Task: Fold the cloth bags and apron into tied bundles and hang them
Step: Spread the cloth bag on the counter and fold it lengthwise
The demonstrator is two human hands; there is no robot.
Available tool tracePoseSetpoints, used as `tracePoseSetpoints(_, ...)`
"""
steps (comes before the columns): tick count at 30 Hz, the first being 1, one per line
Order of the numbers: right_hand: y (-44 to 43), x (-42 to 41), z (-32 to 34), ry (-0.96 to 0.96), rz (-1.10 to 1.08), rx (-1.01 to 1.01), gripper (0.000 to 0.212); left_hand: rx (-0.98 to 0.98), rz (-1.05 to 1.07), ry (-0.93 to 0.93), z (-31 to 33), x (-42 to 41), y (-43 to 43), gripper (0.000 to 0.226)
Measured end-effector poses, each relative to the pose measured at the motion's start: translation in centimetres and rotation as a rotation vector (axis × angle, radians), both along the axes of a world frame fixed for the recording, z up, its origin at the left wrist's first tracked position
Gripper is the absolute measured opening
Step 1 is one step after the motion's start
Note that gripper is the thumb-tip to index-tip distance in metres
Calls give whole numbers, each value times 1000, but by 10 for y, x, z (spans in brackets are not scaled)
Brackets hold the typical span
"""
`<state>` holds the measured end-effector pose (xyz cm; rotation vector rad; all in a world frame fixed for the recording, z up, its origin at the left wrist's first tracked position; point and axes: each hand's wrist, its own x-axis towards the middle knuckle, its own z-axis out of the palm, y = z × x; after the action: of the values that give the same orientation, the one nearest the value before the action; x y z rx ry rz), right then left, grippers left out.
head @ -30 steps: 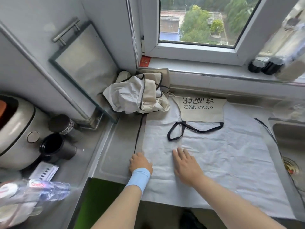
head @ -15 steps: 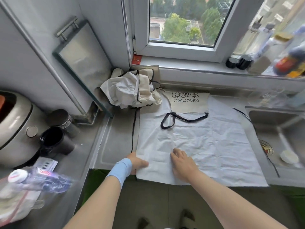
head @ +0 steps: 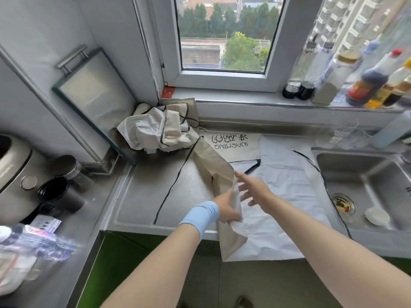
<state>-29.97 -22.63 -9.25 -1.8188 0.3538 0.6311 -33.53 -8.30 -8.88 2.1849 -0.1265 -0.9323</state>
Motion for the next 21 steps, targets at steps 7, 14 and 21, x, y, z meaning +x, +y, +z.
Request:
tracePoseSetpoints(7, -69, -4, -42, 19, 89, -522, 21, 164, -149, 224, -18, -1, -69, 71)
tracePoseSetpoints(14, -101, -6, -77, -23, 284, -984, 40, 406, -89, 29, -35, 19, -59, 50)
tracePoseSetpoints(21, -90, 37, -96, -429, 848, -943, 62, 553, -37, -136, -59, 63, -49, 51)
